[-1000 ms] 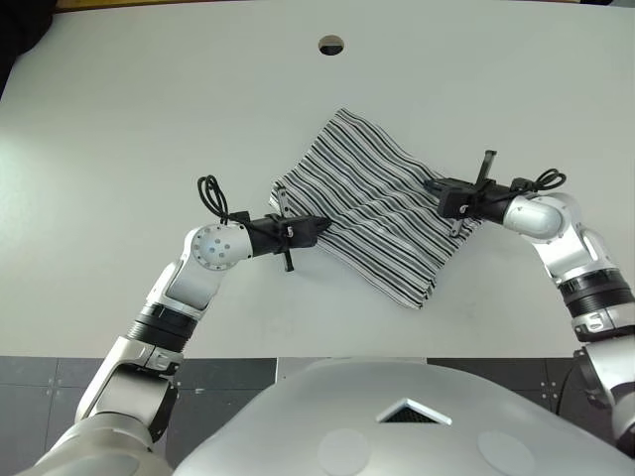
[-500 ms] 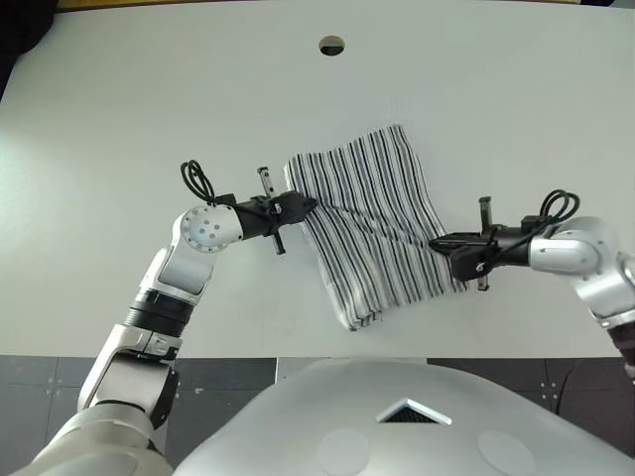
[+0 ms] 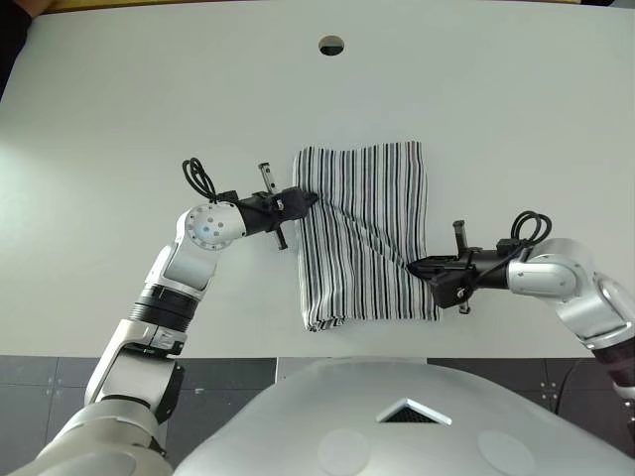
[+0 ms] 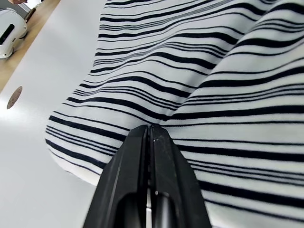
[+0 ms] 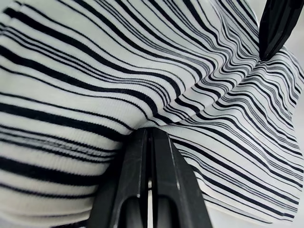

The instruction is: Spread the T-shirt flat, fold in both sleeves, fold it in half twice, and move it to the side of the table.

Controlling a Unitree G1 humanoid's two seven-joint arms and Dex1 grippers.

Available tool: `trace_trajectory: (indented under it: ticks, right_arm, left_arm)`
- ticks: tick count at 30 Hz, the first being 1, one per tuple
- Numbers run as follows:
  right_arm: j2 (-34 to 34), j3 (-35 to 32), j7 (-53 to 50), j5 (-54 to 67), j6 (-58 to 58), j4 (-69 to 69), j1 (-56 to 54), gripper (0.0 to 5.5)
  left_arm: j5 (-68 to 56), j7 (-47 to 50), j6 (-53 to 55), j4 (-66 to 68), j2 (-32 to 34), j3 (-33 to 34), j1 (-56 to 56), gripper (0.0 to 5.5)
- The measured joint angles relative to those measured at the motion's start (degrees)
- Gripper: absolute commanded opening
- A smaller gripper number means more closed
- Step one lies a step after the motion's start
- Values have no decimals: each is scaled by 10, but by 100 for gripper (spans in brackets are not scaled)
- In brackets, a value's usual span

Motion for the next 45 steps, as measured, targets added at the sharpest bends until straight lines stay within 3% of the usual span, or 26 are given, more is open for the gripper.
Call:
trace_trajectory:
  ticks: [4,7,11,15,19,25,38,45]
  right_arm:
    - [18,-18,-24,8,7,5,4,10]
    - [39,-84,-57,91,0,-17,-3,10]
    - [37,-144,-56,183,-23,-39,-6,10]
    - [-37,-171,21,226,-43,-32,20,10]
    - [-105,-200,75,226,-42,-19,49,89]
    - [-110,-156,107,191,-44,-12,72,196]
    - [-63,-104,3,18,-199,88,38,199]
    - [-46,-78,-46,-29,-246,73,38,213]
  left_arm:
    - [-12,17,-28,2,-9,20,0,11]
    - [-115,20,-96,-49,-30,80,3,11]
    - [-255,-12,-96,-128,-32,150,6,11]
    - [-251,-110,-114,-172,57,148,103,11]
    - [-219,-151,-118,-182,133,160,202,84]
    - [-174,-168,-118,-210,163,143,280,178]
    - [-128,-171,-119,-205,162,76,296,190]
    - [-128,-171,-119,-205,161,52,286,192]
